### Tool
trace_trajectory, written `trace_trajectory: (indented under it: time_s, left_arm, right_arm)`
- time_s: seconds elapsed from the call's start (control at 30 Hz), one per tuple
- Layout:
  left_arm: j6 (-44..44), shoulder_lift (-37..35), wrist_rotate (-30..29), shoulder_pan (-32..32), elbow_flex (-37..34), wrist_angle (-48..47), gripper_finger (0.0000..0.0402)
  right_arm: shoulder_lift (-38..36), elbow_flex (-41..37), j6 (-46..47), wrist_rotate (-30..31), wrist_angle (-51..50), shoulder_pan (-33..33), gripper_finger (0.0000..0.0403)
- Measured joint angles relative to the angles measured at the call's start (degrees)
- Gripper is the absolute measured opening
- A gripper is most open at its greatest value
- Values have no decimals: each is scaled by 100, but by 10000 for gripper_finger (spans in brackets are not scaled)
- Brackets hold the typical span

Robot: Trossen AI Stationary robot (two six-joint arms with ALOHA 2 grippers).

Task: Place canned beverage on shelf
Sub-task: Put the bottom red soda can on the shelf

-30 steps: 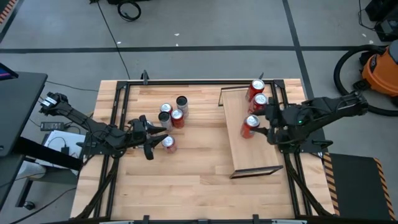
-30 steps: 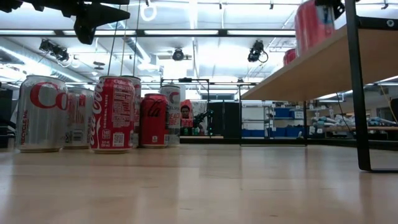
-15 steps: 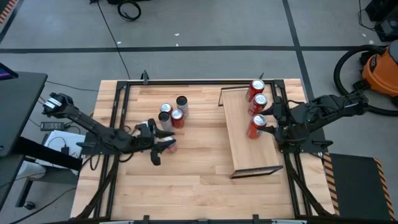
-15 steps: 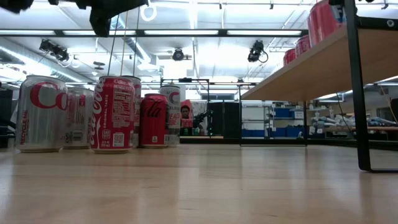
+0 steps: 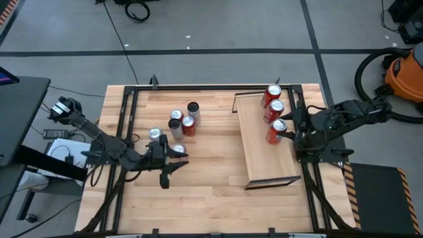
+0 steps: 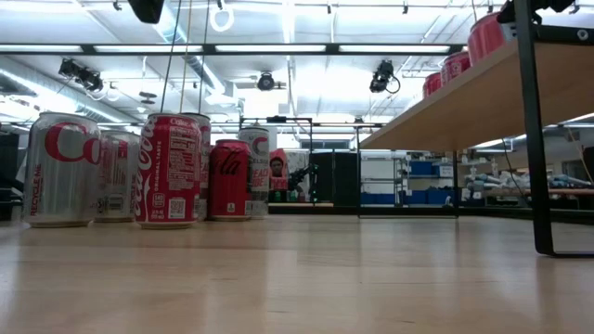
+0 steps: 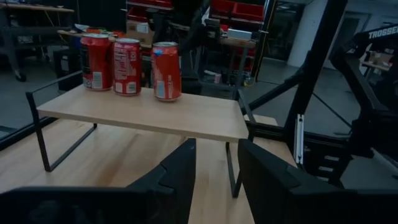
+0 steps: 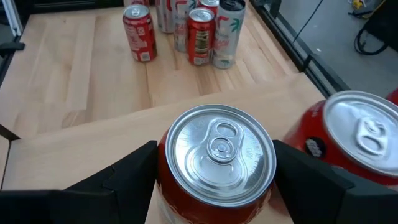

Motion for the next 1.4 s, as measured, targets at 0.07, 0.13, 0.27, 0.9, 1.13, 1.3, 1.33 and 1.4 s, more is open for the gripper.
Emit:
trace_trajectory:
  time_s: [0.07,0.13,0.27,0.9,1.13,1.3,1.33,1.4]
  left_arm:
    - [-61,0,-4,-11,0,-6,128]
    - [-115,0,-4,-12,0,-88,128]
    - [-158,0,-4,-12,0,-177,128]
    - [-261,-2,-9,-12,0,-210,128]
    - [-264,-2,-8,-12,0,-210,128]
    - [-259,-2,-9,-12,0,-212,128]
    - [-259,-2,-8,-12,0,-212,128]
    - [-259,-2,-8,-12,0,-219,128]
  right_arm:
    - [-32,0,2,13,-70,-2,295]
    - [-32,0,2,15,-74,0,295]
    - [-31,0,2,57,-167,0,295]
    - [-92,-43,86,237,-313,0,303]
    - [-100,-260,155,424,-153,0,320]
    - [-137,-236,130,349,-143,-2,335]
    - [-137,-236,139,337,-172,-6,338]
    - [-139,-234,142,338,-248,-20,342]
